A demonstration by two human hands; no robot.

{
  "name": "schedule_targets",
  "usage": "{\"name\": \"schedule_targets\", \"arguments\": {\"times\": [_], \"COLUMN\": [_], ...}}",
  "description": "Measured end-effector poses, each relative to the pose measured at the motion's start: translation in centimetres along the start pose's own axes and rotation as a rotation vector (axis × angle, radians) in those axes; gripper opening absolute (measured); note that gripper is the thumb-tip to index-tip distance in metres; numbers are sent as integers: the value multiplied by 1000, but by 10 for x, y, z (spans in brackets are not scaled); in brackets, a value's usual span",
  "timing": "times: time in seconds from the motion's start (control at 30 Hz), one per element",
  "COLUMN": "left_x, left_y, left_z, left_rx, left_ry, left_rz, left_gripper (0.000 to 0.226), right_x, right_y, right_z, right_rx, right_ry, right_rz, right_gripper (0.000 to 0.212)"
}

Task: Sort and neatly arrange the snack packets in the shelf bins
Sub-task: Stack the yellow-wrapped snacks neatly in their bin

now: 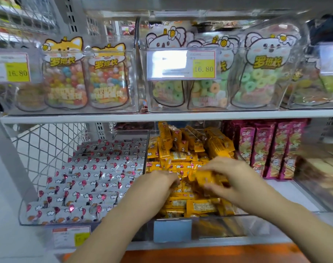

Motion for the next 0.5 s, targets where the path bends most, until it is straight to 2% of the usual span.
{"name": "schedule_targets", "arguments": {"times": [0.17, 0.23, 0.37, 0.5], "left_x": [-15, -24, -31, -27], "left_y": [7, 10, 8, 3], "left_z": [6, 6, 10, 13], "left_rx": [28, 21, 74, 156], "left_ry": [-159, -195, -234, -188], "left_rz": [39, 108, 179, -66], "left_gripper": [35, 38, 32, 26], "right_x": [61, 61, 63, 69], "right_y": [44, 57, 56, 55], "right_z": [-38, -48, -59, -66], "right_rx": [-207, -220, -135, -46], "right_ry": [513, 592, 616, 667], "right_rz": [629, 724, 599, 399], "right_gripper": [27, 32, 34, 17]}}
Point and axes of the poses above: each hand's wrist, its own z-axis towards the middle knuckle, its own x-axis out of the back of the hand, y = z × x, the point moved 8 cm from there along z, towards the middle knuckle, and after that the axes turned 9 degrees about -x, right-handed, at the moved point
